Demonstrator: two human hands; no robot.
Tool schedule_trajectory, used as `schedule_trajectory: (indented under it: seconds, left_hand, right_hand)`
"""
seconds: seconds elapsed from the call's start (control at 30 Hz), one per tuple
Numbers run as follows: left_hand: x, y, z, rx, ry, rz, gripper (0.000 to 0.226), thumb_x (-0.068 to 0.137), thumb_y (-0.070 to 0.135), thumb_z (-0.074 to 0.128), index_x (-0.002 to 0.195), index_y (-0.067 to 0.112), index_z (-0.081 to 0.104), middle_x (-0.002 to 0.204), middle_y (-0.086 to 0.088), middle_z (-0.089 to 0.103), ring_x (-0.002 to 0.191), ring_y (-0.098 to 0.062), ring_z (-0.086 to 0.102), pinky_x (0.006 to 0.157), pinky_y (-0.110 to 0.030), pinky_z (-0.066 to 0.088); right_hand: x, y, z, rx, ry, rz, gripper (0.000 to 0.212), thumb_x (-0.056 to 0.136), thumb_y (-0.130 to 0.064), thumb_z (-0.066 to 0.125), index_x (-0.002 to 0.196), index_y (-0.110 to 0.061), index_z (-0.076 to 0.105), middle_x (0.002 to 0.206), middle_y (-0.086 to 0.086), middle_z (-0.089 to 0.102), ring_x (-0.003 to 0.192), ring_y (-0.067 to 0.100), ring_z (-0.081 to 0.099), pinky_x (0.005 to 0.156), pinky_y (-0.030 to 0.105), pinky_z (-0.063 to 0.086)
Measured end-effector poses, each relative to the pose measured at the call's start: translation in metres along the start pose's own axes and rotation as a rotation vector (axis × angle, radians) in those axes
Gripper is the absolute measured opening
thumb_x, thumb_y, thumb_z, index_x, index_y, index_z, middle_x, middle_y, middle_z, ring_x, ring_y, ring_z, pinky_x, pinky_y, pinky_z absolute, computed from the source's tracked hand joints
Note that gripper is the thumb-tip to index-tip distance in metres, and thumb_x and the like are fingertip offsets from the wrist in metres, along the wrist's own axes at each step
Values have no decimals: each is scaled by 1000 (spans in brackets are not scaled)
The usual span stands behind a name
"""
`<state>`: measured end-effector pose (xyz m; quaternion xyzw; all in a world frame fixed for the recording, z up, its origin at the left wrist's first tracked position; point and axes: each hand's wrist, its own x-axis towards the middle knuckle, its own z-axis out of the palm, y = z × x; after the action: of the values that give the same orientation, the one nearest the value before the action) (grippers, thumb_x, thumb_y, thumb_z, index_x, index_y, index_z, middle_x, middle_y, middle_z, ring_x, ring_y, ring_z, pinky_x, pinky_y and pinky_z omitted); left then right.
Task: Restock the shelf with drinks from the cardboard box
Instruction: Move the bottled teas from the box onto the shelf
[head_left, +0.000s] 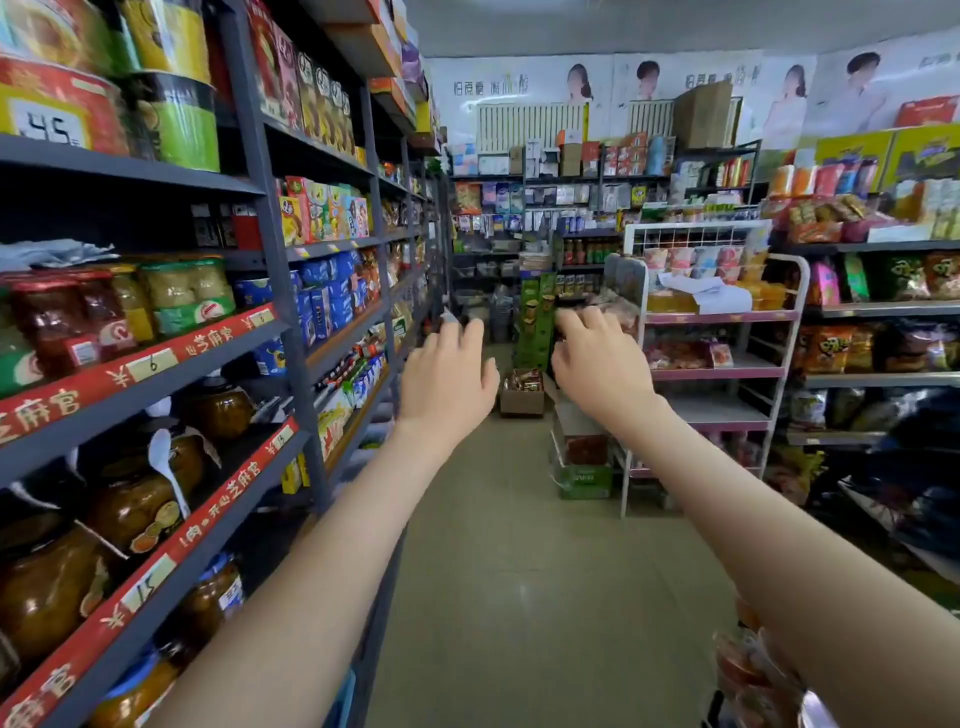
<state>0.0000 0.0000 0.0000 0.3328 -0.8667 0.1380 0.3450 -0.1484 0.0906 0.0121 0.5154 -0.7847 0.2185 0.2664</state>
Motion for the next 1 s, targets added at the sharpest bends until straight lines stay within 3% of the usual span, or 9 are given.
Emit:
schedule_trajectory:
  seconds: [0.27,0.47,0.73,0.9,1.0]
  left_hand:
    - [61,-60,111,-13,8,-25,43,94,27,49,132,7,46,123,-14,53,110,-31,53,86,-40,45]
    - [159,-133,219,19,18,-29,51,94,28,50,139,6,40,133,-16,49,119,-33,50,94,-42,42]
    - [322,-200,359,2,-99,-5,55,97,33,42,144,10,29,142,-14,40,127,-30,42,100,-40,37]
    - [391,-228,466,-35,-131,-3,52,95,30,48,140,7,39,136,-17,47,119,-35,49,95,-43,41]
    - [443,-245,536,-23,-147,-1,51,95,30,47,140,7,38,136,-17,46,120,-35,48,95,-42,41]
  right_hand:
    - [78,18,126,-35,-38,6,54,94,-20,47,146,-13,32,136,17,43,121,36,41,91,46,40]
    - [186,26,237,-49,-31,25,62,92,-24,51,149,-14,27,142,18,37,124,37,38,95,49,39]
    - [357,53,366,-30,-73,68,61,91,-24,53,147,-13,31,140,16,41,123,37,40,92,47,41]
    - [442,78,476,20,-64,41,51,86,-17,63,133,-3,50,119,22,55,103,44,53,73,51,50]
    - [504,95,542,62,-63,17,52,88,-12,57,137,-4,45,126,20,51,111,41,48,81,52,49]
